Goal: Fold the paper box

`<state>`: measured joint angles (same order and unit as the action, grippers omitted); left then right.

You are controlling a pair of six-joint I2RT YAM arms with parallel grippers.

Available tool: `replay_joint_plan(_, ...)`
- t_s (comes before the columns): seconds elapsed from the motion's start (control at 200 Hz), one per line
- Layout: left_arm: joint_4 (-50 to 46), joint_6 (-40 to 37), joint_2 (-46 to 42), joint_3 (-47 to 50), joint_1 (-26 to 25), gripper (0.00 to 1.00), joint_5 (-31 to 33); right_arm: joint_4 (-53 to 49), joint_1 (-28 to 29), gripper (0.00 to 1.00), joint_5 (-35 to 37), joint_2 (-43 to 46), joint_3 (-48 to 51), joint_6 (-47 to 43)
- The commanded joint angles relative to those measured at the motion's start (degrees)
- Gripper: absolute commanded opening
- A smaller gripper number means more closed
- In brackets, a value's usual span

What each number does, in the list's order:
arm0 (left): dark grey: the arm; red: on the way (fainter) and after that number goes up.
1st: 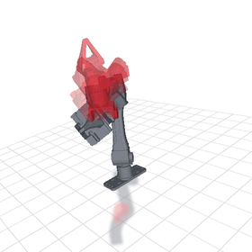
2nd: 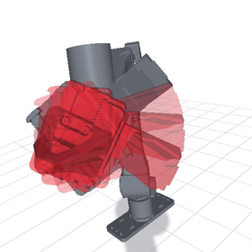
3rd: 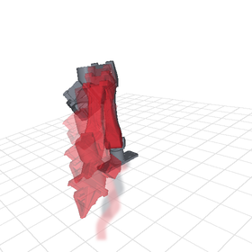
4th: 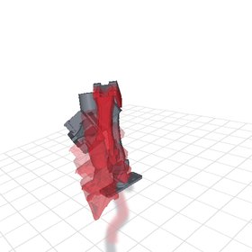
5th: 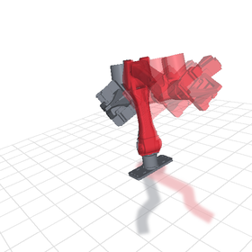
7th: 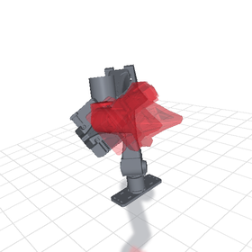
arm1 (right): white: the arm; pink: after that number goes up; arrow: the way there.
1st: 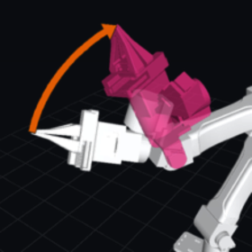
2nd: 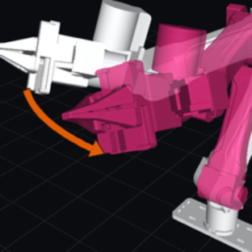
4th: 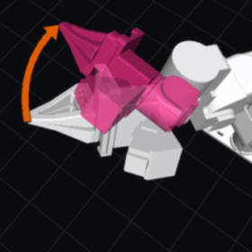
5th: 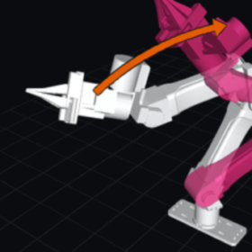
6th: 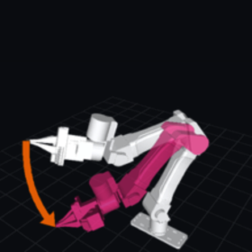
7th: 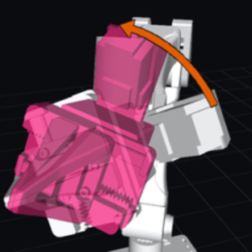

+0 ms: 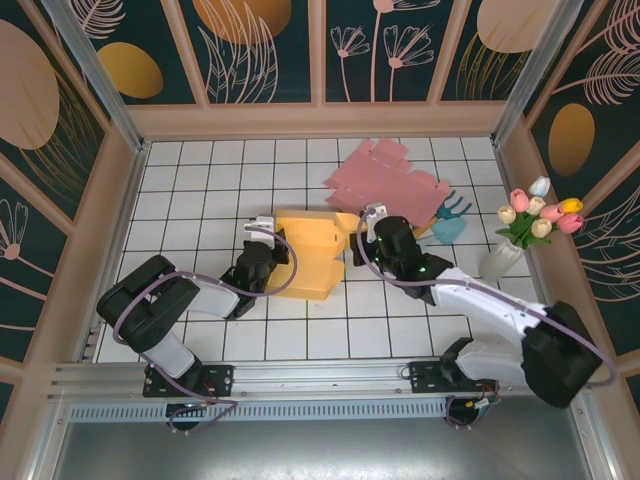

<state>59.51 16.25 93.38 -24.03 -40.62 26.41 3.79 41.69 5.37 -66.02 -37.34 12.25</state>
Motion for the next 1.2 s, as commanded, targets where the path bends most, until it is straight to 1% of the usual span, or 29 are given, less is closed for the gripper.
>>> replay_joint_plan(0.0, -0.4, -1.3, -0.6, -0.9, -0.2, 0.00, 1.8, -8.1, 0.4, 0.14, 5.1, 6.5, -0.9, -2.6)
replay_joint_plan(0.065, -0.4, -1.4, -1.1, -0.4, -0.2, 0.00, 2.0, -11.0, 0.2, 0.19, 9.0, 9.7, -1.1, -3.6)
replay_joint_plan(0.075, -0.4, -1.4, -1.2, -0.4, -0.2, 0.00, 2.0, -11.7, 0.1, 0.22, 10.1, 10.3, -1.1, -3.9)
replay_joint_plan(0.1, -0.4, -1.6, -1.5, -0.2, -0.2, 0.00, 2.1, -12.5, 0.0, 0.24, 11.6, 11.2, -1.0, -4.8)
replay_joint_plan(0.135, -0.3, -1.7, -1.9, 0.1, -0.2, 0.00, 1.9, -13.1, -0.4, 0.31, 16.2, 12.5, -0.3, -5.3)
replay_joint_plan(0.17, 0.0, -1.8, -2.3, 0.6, -0.2, 0.00, 1.5, -12.8, -0.9, 0.33, 18.3, 13.5, 0.4, -5.8)
replay_joint_plan(0.22, 0.1, -2.0, -3.1, 1.1, -0.2, 0.00, 1.1, -11.6, -2.2, 0.34, 18.3, 14.6, 1.3, -6.4)
replay_joint_plan(0.31, 0.1, -3.3, -4.3, 1.8, -0.2, 0.00, 0.6, -8.5, -5.0, 0.40, 16.5, 15.2, 2.9, -8.7)
replay_joint_plan(0.36, 0.1, -4.0, -4.9, 2.2, -0.2, 0.00, 0.1, -6.3, -7.3, 0.42, 14.1, 15.1, 4.1, -10.9)
replay_joint_plan(0.385, 0.1, -4.2, -5.3, 2.4, -0.2, 0.00, -0.2, -4.9, -8.8, 0.43, 11.8, 14.9, 4.7, -11.9)
replay_joint_plan(0.42, 0.1, -4.4, -5.9, 2.7, -0.2, 0.00, -0.5, -2.8, -10.0, 0.44, 7.5, 14.6, 5.8, -13.5)
replay_joint_plan(0.445, 0.2, -4.5, -6.3, 3.0, -0.2, 0.00, -0.8, -0.9, -12.4, 0.45, 4.1, 14.4, 6.7, -14.8)
replay_joint_plan(0.5, 0.6, -4.9, -7.1, 3.6, -0.2, 0.00, -1.5, 3.8, -14.9, 0.45, -2.8, 13.7, 9.0, -17.5)
replay_joint_plan(0.56, 1.2, -5.4, -7.7, 4.2, -0.2, 0.00, -2.4, 8.8, -16.9, 0.45, -10.0, 13.0, 11.1, -20.2)
replay_joint_plan(0.621, 1.8, -5.9, -7.8, 4.3, -0.2, 0.00, -3.3, 12.4, -17.8, 0.45, -14.8, 12.0, 12.5, -22.4)
replay_joint_plan(0.791, 2.6, -6.4, -7.1, 3.7, -0.2, 0.00, -4.4, 14.8, -18.6, 0.45, -20.0, 7.3, 12.7, -25.9)
replay_joint_plan(0.906, 2.8, -6.2, -6.7, 3.1, -0.2, 0.00, -4.6, 16.1, -18.4, 0.43, -26.2, 4.4, 13.2, -27.4)
replay_joint_plan(1.036, 2.6, -5.7, -6.7, 2.8, -0.2, 0.00, -4.6, 19.4, -16.9, 0.41, -33.8, 4.3, 15.0, -28.8)
replay_joint_plan(1.196, 2.5, -5.3, -6.8, 2.7, -0.2, 0.00, -5.8, 20.0, -14.2, 0.41, -36.0, 5.2, 15.4, -30.0)
